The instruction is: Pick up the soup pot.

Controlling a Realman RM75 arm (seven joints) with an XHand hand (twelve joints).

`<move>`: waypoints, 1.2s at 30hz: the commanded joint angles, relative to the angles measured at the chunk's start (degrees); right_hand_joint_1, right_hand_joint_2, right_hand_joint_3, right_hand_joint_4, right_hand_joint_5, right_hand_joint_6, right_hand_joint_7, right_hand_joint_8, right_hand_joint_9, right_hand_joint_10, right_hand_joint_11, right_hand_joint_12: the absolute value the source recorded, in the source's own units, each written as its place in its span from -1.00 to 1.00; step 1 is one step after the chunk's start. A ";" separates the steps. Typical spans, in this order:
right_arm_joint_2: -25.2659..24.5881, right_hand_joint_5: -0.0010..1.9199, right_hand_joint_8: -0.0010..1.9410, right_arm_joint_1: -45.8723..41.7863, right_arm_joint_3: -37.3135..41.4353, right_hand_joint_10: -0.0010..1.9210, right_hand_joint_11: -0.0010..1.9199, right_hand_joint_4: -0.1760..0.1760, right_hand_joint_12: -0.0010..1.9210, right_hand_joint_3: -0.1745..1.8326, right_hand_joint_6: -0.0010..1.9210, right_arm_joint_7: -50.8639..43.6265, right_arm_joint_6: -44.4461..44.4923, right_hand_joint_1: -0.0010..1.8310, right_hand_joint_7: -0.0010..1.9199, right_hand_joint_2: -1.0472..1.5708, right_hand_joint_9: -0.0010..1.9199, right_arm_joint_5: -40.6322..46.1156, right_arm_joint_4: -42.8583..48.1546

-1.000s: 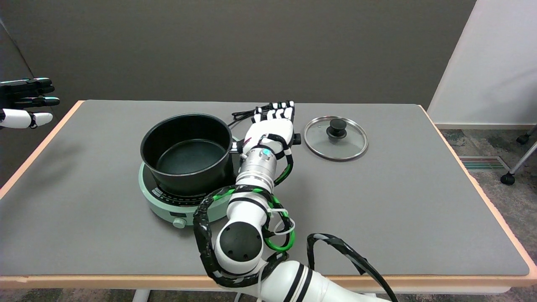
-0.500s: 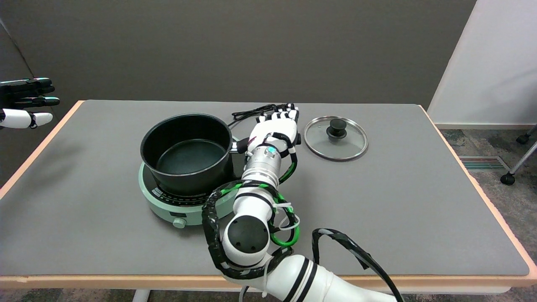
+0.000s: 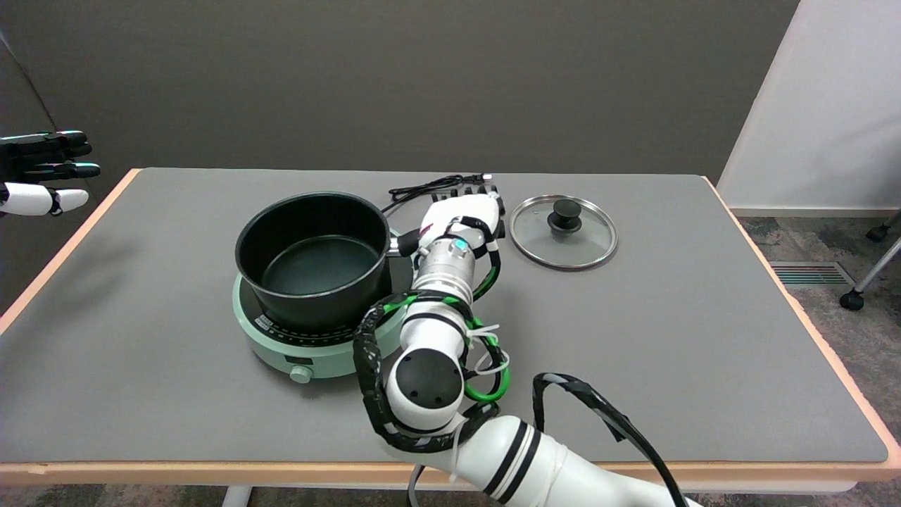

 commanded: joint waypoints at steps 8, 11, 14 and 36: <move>2.12 -0.10 -0.11 1.18 1.15 -0.11 -0.10 1.00 -0.11 0.24 -0.11 0.31 3.59 0.22 -0.10 -0.60 -0.10 3.81 0.75; 2.20 0.02 0.01 1.18 1.48 0.02 0.02 0.15 0.02 0.12 0.02 0.39 4.32 0.23 0.02 -0.56 0.02 3.88 0.92; 2.22 0.22 0.21 1.01 1.94 0.22 0.22 -0.09 0.22 -0.08 0.22 0.39 5.37 0.25 0.22 -0.49 0.22 3.88 1.40; 5.26 0.94 0.92 0.37 2.89 0.94 0.94 -0.17 0.94 -0.25 0.94 7.42 6.76 -0.09 0.94 0.41 0.94 6.45 5.32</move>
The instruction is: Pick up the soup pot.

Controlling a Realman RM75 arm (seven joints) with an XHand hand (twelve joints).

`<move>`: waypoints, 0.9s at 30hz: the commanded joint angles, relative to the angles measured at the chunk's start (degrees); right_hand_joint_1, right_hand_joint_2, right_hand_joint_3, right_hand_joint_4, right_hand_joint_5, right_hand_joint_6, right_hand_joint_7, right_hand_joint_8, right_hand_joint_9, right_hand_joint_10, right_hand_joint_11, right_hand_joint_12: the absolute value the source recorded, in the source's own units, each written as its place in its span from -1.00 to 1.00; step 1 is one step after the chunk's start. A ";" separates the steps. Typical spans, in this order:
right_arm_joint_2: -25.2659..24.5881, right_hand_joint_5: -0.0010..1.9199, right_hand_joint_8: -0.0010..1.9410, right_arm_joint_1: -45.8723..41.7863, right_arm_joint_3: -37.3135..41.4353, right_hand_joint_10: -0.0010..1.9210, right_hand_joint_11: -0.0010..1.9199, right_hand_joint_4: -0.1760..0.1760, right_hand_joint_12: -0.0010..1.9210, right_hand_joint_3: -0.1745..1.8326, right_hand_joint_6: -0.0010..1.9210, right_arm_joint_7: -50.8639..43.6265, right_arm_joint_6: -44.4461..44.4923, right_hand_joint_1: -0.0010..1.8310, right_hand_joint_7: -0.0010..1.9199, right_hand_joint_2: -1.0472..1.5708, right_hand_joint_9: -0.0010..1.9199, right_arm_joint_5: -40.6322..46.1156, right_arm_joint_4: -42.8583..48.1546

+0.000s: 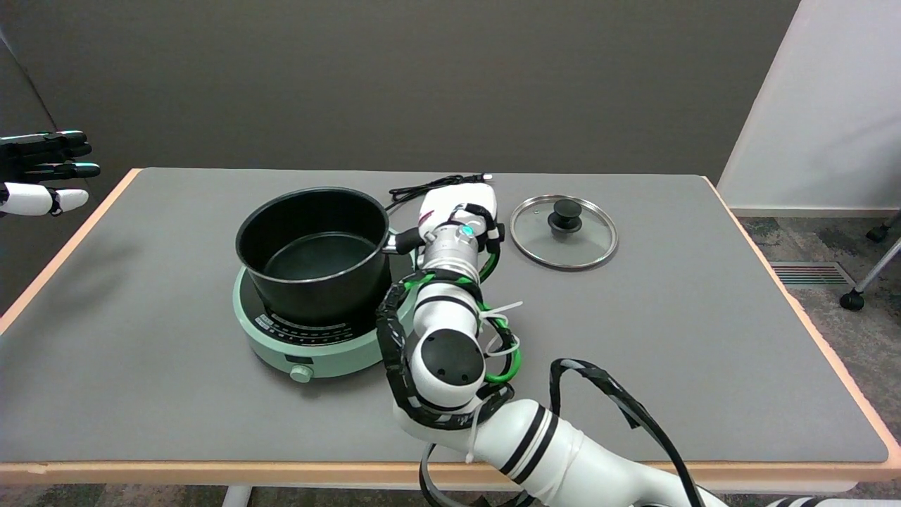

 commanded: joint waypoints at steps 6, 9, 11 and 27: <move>4.13 0.95 0.93 -1.32 1.11 0.95 0.95 -0.19 0.95 -0.27 0.95 7.92 0.84 -0.19 0.95 0.63 0.95 2.90 4.97; 5.32 0.95 0.93 -1.56 0.84 0.95 0.95 -0.21 0.95 -0.23 0.95 7.93 0.84 -0.26 0.95 0.76 0.95 3.62 6.17; 6.17 0.94 0.92 -1.76 0.55 0.94 0.94 -0.23 0.94 -0.31 0.94 7.93 0.86 -0.21 0.94 0.79 0.94 3.85 7.00; 17.92 0.89 0.87 -7.85 1.05 0.89 0.89 -0.37 0.89 0.03 0.89 8.09 1.95 -0.05 0.89 0.78 0.89 1.06 18.10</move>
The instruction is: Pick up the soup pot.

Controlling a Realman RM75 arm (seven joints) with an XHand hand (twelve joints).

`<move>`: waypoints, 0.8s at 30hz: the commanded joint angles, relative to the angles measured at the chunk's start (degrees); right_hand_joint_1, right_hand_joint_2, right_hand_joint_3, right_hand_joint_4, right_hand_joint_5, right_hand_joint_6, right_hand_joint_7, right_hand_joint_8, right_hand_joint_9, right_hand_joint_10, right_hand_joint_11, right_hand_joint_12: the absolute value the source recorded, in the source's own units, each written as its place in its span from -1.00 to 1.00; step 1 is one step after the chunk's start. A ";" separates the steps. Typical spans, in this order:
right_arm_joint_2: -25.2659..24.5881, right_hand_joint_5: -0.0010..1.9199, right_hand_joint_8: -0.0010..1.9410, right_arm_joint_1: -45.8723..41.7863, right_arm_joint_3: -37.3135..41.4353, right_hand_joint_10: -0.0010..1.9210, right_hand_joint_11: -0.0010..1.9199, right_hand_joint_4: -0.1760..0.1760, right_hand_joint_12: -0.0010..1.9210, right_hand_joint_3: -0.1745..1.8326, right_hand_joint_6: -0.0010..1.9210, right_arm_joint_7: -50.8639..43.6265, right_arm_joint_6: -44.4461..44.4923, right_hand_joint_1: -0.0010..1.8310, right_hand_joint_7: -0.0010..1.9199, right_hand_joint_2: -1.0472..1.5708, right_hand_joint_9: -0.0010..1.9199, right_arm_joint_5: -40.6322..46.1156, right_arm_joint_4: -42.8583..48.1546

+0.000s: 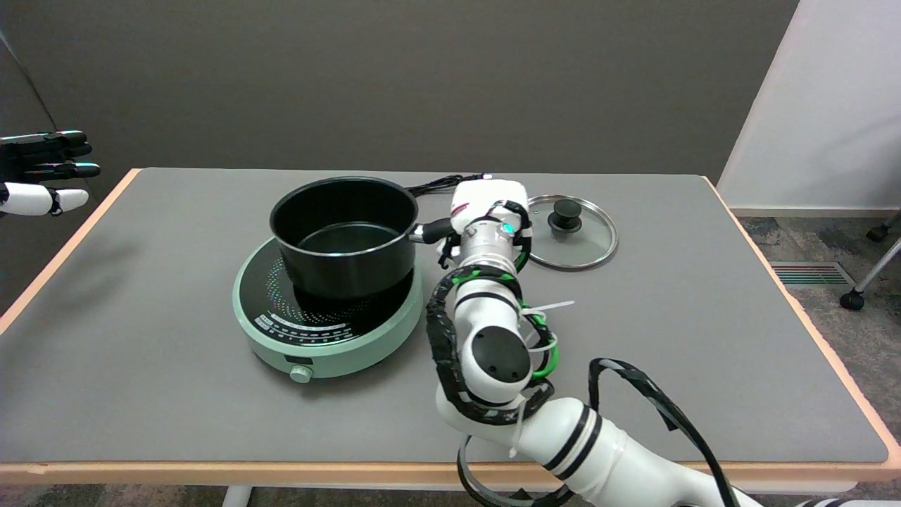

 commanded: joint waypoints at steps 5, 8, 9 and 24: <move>17.10 0.89 0.87 -6.95 1.25 0.89 0.89 -0.38 0.89 0.07 0.89 1.37 0.69 -0.05 0.89 0.78 0.89 -3.41 14.58; 20.12 0.89 0.87 -8.80 2.75 0.89 0.89 -0.38 0.89 0.10 0.89 1.37 0.86 -0.05 0.89 0.79 0.89 -4.23 16.57; 20.72 0.89 0.87 -9.27 3.00 0.89 0.89 -0.37 0.89 0.10 0.89 1.40 1.00 -0.05 0.89 0.79 0.89 -4.45 17.02; 27.65 1.00 0.98 -22.55 19.94 1.00 1.00 -0.10 1.00 0.34 1.00 21.90 8.23 -0.08 1.00 0.79 1.00 -5.85 21.62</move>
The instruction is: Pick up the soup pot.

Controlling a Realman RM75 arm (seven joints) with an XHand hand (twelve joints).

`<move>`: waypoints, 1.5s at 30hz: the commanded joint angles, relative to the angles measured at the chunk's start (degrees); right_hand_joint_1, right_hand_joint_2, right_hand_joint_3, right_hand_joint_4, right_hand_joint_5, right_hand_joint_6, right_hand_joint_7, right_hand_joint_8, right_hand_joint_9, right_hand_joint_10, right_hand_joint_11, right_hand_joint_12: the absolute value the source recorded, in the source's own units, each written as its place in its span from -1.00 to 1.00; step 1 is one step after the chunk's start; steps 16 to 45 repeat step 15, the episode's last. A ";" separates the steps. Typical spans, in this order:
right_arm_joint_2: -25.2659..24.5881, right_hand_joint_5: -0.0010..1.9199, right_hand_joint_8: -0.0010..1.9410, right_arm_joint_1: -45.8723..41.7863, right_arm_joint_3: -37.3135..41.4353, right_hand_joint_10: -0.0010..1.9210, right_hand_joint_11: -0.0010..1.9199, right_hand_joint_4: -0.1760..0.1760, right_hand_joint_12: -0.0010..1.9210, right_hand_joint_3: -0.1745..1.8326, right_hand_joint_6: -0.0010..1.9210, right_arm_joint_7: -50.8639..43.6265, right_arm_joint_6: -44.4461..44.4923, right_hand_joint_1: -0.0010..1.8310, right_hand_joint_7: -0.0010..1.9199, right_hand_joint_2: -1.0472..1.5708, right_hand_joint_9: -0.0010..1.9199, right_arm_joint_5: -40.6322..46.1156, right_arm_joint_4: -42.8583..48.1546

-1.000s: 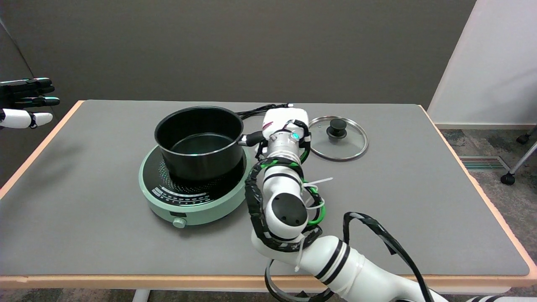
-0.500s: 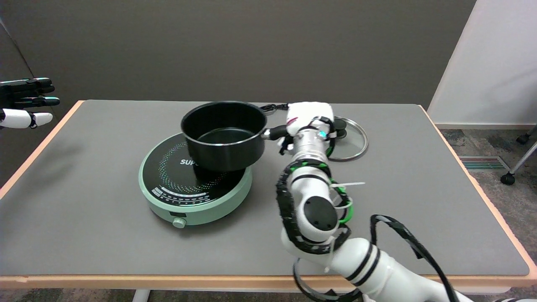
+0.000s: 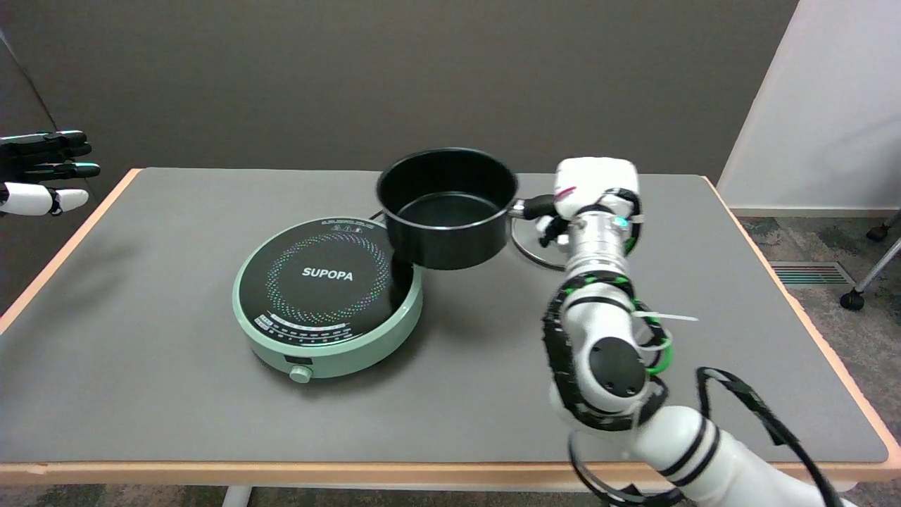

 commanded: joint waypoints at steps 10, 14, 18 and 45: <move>9.92 1.00 0.98 -20.03 32.76 1.00 1.00 -0.09 1.00 0.40 1.00 32.84 20.34 -0.09 1.00 0.77 1.00 -1.63 6.36; 9.62 1.00 0.98 -20.55 40.50 1.00 1.00 -0.08 1.00 0.42 1.00 40.86 29.66 -0.09 1.00 0.75 1.00 -1.63 4.96; 9.62 1.00 0.98 -20.46 42.94 1.00 1.00 -0.08 1.00 0.43 1.00 43.62 32.74 -0.09 1.00 0.75 1.00 -1.63 4.24; 9.62 1.00 0.98 -20.46 42.94 1.00 1.00 -0.08 1.00 0.43 1.00 43.62 32.74 -0.09 1.00 0.75 1.00 -1.63 4.24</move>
